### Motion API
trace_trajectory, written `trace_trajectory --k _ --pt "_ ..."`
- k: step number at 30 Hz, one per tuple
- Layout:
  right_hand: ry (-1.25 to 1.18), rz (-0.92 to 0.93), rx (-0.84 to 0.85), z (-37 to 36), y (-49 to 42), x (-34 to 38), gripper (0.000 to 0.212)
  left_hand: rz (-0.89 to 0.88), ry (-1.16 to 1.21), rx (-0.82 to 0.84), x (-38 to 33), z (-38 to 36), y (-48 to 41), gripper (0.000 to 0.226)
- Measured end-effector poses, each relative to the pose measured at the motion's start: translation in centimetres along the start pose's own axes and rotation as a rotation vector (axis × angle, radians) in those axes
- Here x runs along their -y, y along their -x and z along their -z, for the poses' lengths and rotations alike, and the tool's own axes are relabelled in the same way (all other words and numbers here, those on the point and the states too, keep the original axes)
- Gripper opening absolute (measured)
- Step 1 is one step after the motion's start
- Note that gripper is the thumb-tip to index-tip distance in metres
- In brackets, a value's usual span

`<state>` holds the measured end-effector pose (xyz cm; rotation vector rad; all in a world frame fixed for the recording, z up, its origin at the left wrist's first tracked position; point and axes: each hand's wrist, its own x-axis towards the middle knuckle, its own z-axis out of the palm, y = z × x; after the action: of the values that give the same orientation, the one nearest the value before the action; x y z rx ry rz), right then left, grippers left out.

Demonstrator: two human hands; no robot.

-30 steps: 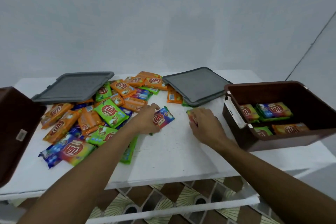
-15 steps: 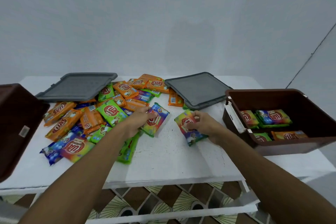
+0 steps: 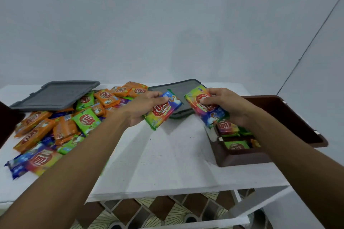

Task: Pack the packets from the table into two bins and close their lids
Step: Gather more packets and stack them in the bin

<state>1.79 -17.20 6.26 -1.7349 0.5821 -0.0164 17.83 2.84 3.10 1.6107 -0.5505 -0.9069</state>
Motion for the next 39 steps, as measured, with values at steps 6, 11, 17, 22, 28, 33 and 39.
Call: trace_trajectory --k 6,11,17,22,28,33,39 --pt "0.088 0.006 -0.114 10.3 1.7 -3.1 0.024 -0.098 -0.155 0.057 -3.3 -8.6 -2.5 0.028" --pt "0.539 0.110 -0.107 17.7 1.4 -7.1 0.025 -0.247 -0.279 0.060 -4.3 -15.8 -5.5 0.024" --pt "0.868 0.199 0.045 20.4 -1.0 -8.7 0.035 -0.193 -0.633 0.157 -3.6 -19.9 -8.6 0.025" --pt "1.015 0.235 0.177 19.8 -3.0 -9.5 0.037 -0.232 -1.202 0.181 -2.2 -21.0 -10.7 0.034" --pt "1.231 0.393 -0.030 19.4 -3.4 -11.2 0.044 -0.289 -1.531 -0.004 -1.7 -21.9 -10.6 0.029" --pt "1.307 0.530 -0.121 19.4 -3.3 -11.3 0.037 -0.441 -1.582 -0.108 -1.5 -21.9 -9.9 0.034" --pt "1.259 0.385 0.061 19.4 -3.9 -11.5 0.039 -0.238 -1.697 0.068 -0.8 -21.6 -10.5 0.056"
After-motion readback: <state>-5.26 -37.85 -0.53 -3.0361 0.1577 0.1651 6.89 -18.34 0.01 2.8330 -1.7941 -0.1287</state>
